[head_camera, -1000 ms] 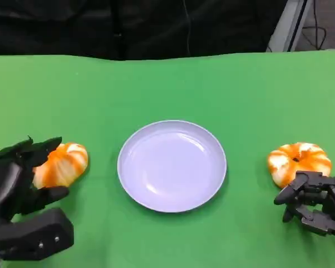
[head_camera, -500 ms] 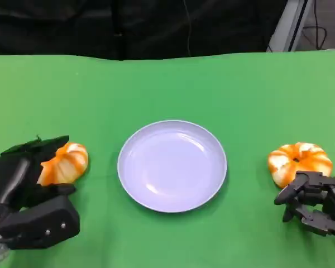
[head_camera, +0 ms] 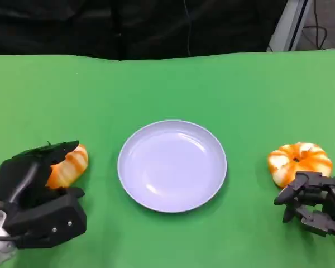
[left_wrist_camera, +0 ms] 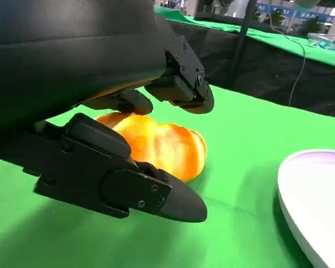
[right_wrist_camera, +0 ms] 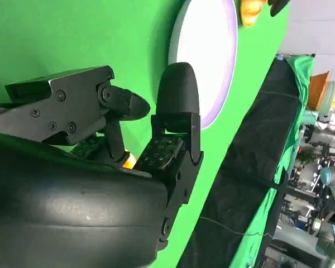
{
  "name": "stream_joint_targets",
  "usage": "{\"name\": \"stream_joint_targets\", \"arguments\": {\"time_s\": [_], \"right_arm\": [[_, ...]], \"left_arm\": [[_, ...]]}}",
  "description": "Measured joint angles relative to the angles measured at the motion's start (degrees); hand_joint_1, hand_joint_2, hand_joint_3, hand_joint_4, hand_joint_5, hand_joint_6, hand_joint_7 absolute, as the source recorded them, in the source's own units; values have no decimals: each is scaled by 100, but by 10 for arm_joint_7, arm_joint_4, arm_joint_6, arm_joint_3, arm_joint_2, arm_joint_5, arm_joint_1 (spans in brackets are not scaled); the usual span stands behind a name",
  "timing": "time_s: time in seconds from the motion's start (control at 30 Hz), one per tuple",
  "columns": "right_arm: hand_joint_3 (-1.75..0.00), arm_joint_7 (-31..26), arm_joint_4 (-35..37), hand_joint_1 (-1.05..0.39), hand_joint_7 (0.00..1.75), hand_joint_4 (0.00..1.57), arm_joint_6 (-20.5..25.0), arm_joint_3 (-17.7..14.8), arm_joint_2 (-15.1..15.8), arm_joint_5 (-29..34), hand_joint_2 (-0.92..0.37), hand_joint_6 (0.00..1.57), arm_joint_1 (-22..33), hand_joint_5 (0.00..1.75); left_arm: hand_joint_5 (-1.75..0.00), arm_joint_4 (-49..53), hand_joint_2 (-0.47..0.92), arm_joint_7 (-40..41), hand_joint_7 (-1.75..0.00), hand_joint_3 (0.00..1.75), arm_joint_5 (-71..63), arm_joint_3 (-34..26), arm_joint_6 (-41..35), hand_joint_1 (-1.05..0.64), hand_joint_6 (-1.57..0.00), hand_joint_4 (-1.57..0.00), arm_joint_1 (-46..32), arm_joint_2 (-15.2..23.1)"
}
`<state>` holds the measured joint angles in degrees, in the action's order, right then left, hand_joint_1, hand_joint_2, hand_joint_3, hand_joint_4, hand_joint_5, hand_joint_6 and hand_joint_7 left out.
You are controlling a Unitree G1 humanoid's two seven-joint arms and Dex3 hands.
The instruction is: Grasp the bread from the table and place it into the plate.
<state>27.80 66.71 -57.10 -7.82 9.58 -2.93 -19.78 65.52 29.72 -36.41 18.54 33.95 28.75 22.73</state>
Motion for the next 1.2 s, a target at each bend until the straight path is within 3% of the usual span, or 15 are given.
{"name": "stream_joint_targets", "arguments": {"time_s": [1.2], "right_arm": [[-63, -1, 0, 7, 95, 91, -5, 0, 0, 1, -83, 96, 0, 136]], "left_arm": [[0, 32, 92, -10, 0, 10, 10, 15, -28, -73, -47, -42, 22, -2]]}}
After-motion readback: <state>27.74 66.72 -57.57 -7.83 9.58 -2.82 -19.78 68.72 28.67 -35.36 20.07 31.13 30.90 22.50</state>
